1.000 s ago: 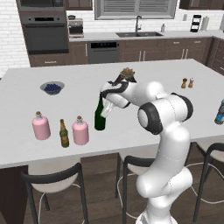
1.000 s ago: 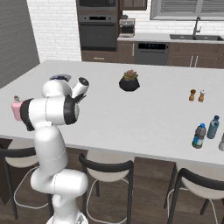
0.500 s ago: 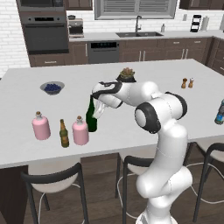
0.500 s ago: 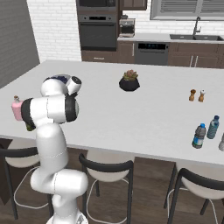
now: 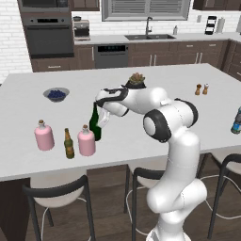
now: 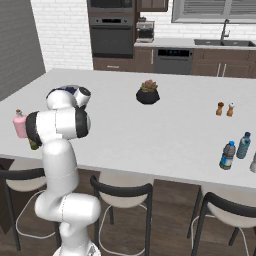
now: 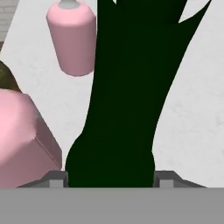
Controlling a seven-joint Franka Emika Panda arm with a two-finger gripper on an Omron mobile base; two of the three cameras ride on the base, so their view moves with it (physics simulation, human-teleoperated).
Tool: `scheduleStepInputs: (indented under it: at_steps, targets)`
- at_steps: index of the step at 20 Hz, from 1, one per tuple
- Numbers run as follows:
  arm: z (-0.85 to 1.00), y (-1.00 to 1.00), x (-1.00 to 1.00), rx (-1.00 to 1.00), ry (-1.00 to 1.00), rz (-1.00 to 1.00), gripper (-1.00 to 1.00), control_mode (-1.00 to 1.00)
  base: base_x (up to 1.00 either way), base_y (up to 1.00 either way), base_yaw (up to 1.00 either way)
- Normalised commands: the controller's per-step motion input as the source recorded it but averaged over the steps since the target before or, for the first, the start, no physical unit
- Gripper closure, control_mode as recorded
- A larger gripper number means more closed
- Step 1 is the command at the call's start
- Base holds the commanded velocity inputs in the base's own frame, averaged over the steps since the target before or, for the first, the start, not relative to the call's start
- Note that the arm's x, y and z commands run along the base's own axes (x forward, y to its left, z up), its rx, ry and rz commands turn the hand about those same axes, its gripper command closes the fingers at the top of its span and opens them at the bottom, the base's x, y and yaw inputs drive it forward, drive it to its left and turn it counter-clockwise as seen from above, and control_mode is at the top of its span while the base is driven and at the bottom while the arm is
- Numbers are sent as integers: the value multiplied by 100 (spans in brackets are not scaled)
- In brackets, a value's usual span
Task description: Move the plastic bottles in the middle to the plastics group, and the glass bottles in the middle to the glass group.
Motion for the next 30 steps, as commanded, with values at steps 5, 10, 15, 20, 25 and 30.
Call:
scheduleStepInputs:
  at_steps: [5, 10, 15, 20, 25, 30]
  targets:
    - [0, 2, 0, 0, -5, 0, 100, -100, 0, 0, 0]
    - [-33, 6, 0, 0, 0, 1, 100, -100, 0, 0, 0]
    - [-33, 3, 0, 0, -1, 1, 100, -100, 0, 0, 0]
    - [-1, 2, 0, 0, 0, 0, 100, -100, 0, 0, 0]
    - [0, 3, 0, 0, 0, 0, -100, -100, 0, 0, 0]
    - [0, 0, 0, 0, 0, 0, -100, -100, 0, 0, 0]
